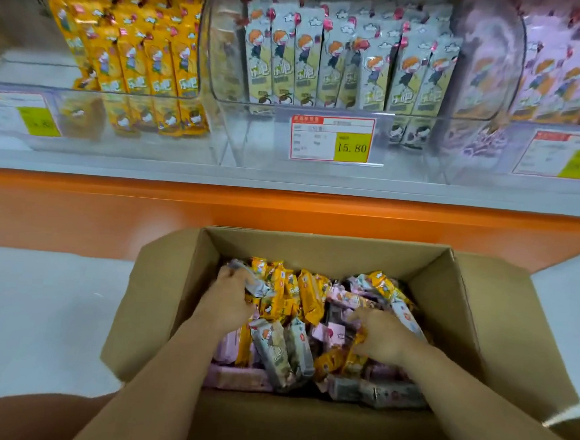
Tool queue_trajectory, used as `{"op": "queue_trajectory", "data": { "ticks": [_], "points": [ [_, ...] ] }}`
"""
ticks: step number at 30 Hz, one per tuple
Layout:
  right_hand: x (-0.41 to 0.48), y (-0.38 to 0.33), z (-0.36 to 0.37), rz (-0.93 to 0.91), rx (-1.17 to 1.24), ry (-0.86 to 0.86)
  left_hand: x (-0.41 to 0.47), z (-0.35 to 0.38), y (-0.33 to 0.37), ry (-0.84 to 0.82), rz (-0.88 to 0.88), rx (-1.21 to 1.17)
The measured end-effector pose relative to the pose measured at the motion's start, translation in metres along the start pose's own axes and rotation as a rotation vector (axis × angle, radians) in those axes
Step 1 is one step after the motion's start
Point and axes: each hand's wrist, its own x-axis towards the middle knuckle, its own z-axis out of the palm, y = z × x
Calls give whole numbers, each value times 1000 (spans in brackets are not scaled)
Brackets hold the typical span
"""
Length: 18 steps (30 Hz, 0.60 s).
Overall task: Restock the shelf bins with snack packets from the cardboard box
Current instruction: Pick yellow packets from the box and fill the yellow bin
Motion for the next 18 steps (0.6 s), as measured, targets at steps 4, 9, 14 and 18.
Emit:
{"op": "queue_trajectory", "data": {
  "ticks": [4,9,14,18],
  "points": [
    [-2,-3,1,-11,9,40,2,-16,5,-113,25,-89],
    [-14,-17,-6,-53,54,136,-7,-24,18,-273,73,-139],
    [-28,-35,-21,-151,260,373,-12,-19,23,-293,85,-82],
    [-32,-45,-31,-232,503,586,-9,-14,26,-286,96,2]
  ]
}}
